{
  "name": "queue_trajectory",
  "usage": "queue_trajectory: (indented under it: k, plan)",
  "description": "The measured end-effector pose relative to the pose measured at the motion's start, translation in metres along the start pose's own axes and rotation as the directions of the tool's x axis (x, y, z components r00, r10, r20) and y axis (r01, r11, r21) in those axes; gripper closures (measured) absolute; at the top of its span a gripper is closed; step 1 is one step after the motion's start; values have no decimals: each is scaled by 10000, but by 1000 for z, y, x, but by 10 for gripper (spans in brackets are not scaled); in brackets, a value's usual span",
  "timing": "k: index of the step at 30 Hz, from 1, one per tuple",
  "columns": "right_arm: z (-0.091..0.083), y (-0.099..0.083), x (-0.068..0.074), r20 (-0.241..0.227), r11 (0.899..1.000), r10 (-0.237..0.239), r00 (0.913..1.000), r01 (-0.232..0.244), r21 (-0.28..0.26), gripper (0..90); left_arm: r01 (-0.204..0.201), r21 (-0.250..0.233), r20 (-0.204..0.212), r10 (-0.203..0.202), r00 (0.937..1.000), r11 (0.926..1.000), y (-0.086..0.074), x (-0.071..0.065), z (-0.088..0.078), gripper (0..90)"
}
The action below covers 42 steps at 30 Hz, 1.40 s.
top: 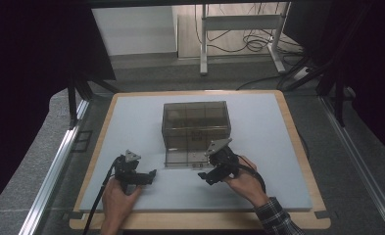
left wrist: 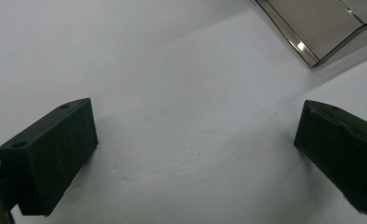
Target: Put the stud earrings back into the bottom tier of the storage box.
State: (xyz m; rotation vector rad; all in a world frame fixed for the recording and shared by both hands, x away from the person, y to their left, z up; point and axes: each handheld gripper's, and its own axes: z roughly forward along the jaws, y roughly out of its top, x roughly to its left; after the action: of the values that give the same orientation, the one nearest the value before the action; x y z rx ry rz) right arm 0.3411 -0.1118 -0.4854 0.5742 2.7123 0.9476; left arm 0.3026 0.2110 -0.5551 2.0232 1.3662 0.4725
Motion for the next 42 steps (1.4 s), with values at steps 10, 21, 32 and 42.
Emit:
queue_trajectory:
  k: [10,21,32,42]
  plan:
    - [-8,-9,2,95,10000,16,10000,-15,-68,94,-40,27,6,40,10000,10000,0,0,0,0]
    - [-15,-23,5,165,9999,116,9998,-115,-71,90,-49,36,3,49,10000,10000,0,0,0,0]
    - [-21,-44,6,75,9987,477,9988,-476,-185,73,-48,36,3,48,10000,10000,0,0,0,0]
    - [-21,-60,6,225,9986,505,9985,-501,-166,43,-41,27,12,41,10000,10000,0,0,0,0]
